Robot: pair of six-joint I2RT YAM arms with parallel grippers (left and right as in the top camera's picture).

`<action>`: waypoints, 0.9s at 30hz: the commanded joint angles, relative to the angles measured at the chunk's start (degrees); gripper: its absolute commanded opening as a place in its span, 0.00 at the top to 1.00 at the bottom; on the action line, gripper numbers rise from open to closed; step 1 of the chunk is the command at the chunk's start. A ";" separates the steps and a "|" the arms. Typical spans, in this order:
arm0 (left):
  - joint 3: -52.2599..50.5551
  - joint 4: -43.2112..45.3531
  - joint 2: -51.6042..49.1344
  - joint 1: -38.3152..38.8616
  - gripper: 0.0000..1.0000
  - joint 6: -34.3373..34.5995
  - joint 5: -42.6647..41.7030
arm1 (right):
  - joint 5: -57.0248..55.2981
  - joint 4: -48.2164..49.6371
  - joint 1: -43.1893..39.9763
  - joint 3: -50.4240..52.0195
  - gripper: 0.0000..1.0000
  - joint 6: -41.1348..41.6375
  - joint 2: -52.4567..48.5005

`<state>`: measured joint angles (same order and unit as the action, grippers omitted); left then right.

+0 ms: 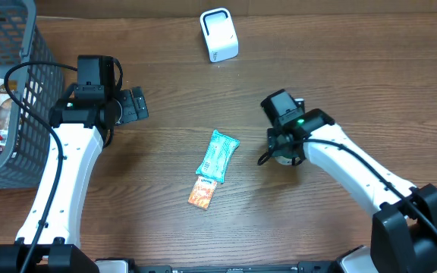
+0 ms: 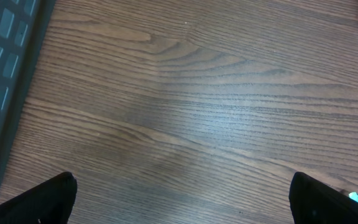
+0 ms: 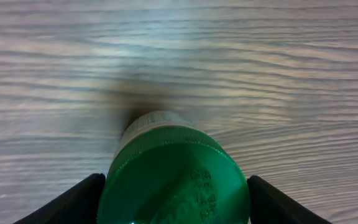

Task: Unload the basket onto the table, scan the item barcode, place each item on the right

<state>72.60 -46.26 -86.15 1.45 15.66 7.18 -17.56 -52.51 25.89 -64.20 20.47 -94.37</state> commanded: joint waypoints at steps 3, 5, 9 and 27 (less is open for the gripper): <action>0.94 0.00 0.55 0.02 0.00 -0.68 0.92 | -1.42 0.61 -4.04 0.17 0.27 -3.17 0.00; 0.94 0.00 0.55 0.00 0.00 -0.66 0.92 | -1.20 0.72 -5.18 0.17 0.27 -4.09 0.00; 0.94 0.00 0.55 0.00 0.00 -0.68 0.92 | -1.25 0.83 -6.86 -0.02 0.16 -4.28 0.00; 0.94 0.00 0.55 0.02 0.00 -0.66 0.92 | 37.24 -9.79 -6.82 -20.28 0.40 -1.92 -0.02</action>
<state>72.58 -46.26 -86.15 1.45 15.66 7.18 5.93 -62.41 18.41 -84.60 16.62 -94.78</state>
